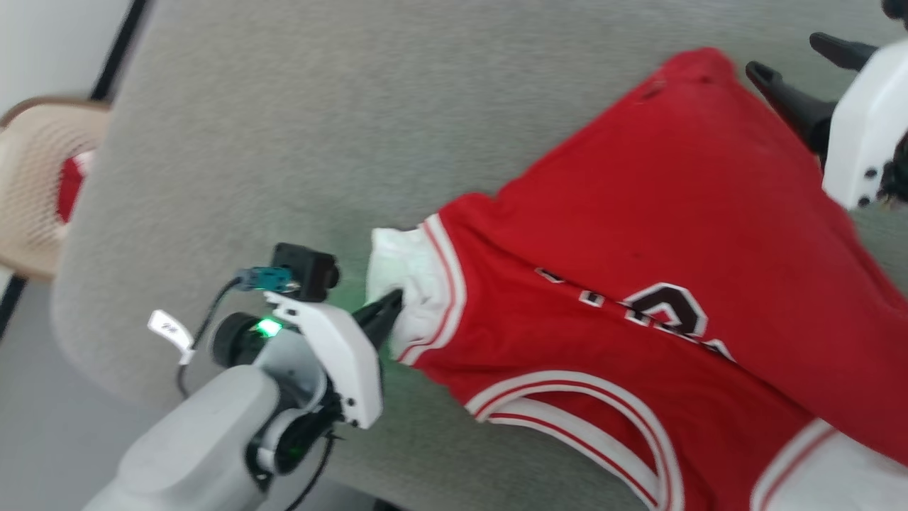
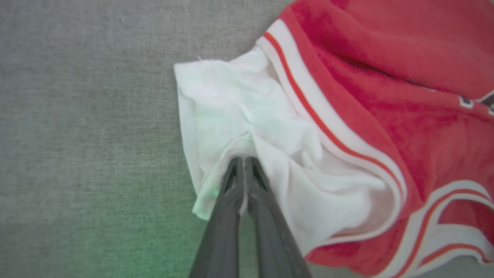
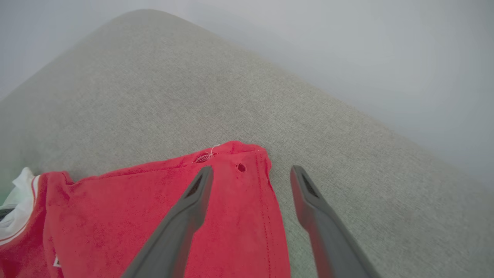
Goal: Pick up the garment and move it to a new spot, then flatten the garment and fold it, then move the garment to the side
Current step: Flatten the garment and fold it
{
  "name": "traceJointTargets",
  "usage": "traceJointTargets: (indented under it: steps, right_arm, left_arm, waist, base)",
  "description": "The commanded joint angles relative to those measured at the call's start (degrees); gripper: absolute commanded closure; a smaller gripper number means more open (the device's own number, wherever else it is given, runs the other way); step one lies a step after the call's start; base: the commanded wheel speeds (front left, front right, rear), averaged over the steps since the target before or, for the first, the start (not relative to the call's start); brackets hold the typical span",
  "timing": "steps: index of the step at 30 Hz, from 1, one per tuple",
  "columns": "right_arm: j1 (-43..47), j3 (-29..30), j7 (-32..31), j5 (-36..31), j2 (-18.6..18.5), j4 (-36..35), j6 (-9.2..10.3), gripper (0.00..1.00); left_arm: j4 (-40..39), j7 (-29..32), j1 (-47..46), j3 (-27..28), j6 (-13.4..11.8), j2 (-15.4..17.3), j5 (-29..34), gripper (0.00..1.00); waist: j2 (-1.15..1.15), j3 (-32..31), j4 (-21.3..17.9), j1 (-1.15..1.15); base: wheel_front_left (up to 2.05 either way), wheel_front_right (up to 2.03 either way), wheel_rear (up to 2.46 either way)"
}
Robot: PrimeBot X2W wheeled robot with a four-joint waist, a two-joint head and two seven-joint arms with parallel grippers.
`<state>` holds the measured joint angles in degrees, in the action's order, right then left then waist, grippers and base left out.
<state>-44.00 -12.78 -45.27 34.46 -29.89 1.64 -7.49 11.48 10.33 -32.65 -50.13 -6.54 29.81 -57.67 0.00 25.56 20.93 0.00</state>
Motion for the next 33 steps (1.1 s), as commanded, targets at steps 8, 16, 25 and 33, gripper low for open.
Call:
traceJointTargets:
  steps: [8, 16, 25, 33]
  right_arm:
    - [-9.7, -9.4, -4.7, 1.6, -2.3, 18.4, 0.00, 0.00]
    - [-9.6, -17.5, -16.9, 2.4, -3.4, 31.5, 0.03, 0.00]
    - [-14.6, -17.9, -16.8, 3.8, -3.9, 29.5, 0.03, 1.00]
    - [-18.5, -15.1, -10.4, 6.0, -4.9, 21.3, 0.02, 1.00]
  left_arm:
    - [5.9, -1.1, -3.0, -2.1, 3.4, -5.2, 0.7, 1.00]
    - [10.1, -2.0, -4.1, -2.4, 5.2, -7.0, 0.4, 1.00]
    - [13.7, -2.4, -6.8, -1.0, 6.1, -6.1, 0.2, 1.00]
    - [11.3, 0.6, -14.7, 2.2, 5.7, 1.3, 1.8, 1.00]
  waist:
    - [0.00, 2.7, 8.0, 0.00]
    - [0.00, 3.5, 9.3, 0.00]
    - [0.00, 3.2, 6.7, 0.00]
    - [0.00, 1.1, 0.3, 0.00]
  base:
    - [0.00, 0.00, 0.00]
    - [0.00, 0.00, 0.00]
    - [0.00, 0.00, 0.00]
    - [0.00, 0.00, 0.00]
